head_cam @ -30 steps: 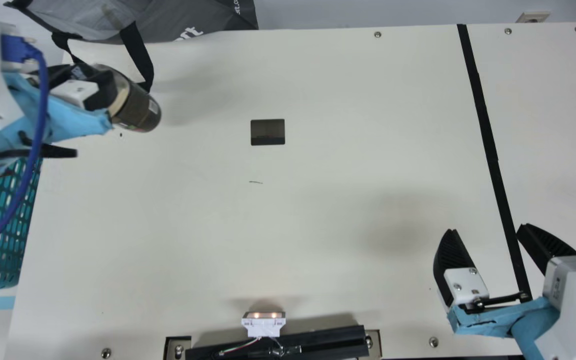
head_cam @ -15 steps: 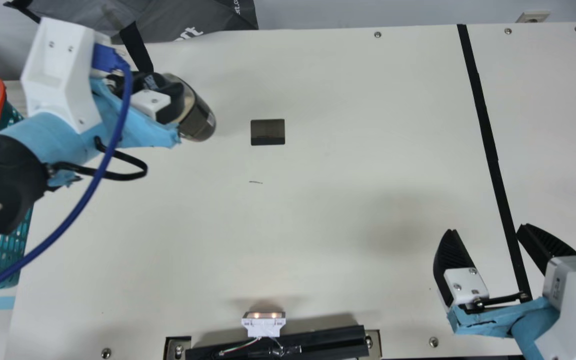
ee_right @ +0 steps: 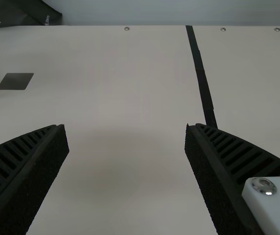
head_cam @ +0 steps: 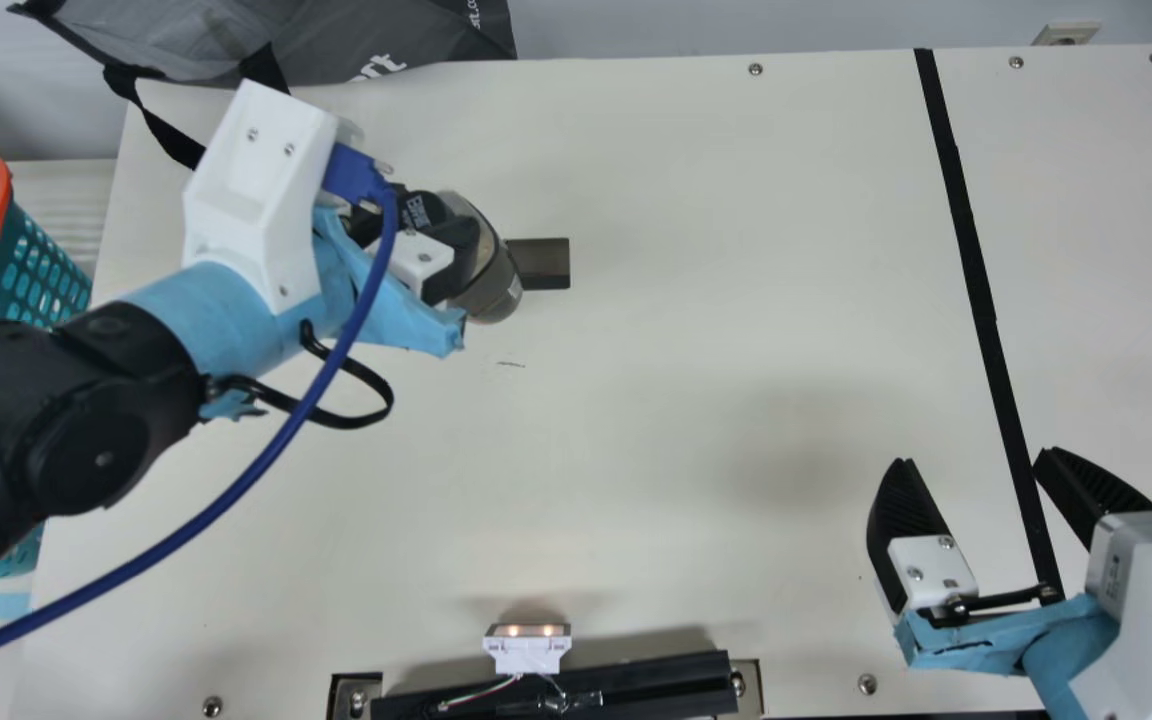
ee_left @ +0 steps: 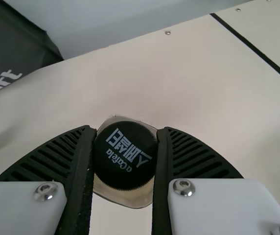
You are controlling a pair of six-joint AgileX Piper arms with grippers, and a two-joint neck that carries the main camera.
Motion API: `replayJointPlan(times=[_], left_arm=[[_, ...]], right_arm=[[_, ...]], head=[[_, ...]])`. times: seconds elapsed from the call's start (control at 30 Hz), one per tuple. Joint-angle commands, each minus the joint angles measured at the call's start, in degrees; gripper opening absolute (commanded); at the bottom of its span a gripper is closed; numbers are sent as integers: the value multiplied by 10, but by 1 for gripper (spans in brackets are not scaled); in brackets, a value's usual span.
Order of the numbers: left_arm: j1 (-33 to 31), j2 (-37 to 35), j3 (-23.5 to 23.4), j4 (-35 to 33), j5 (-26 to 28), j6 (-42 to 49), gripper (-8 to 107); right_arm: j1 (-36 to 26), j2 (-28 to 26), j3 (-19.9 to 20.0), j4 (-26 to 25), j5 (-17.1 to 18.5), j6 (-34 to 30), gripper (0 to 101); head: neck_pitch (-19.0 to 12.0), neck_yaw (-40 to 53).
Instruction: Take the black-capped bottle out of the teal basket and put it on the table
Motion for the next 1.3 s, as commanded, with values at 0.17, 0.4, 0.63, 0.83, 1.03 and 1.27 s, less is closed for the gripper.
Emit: replayJointPlan(times=[0.17,0.4,0.63,0.83,1.03,1.27], left_arm=[[-35,3,1,7,3,-2,0],[-61,-2,7,14,8,5,0],[-79,-10,12,19,23,5,0],[-86,-15,16,24,39,-9,0],[-85,-15,17,27,50,-24,0],[-84,-10,19,35,59,-41,0]], right_arm=[[0,0,0,0,0,0,91],[0,0,0,1,-1,0,91],[0,0,0,1,-1,0,91],[0,0,0,1,-1,0,91],[0,0,0,1,-1,0,91],[0,0,0,1,-1,0,91]], head=[[-2,5],[-2,5],[-2,5],[-2,5],[-2,5],[-2,5]])
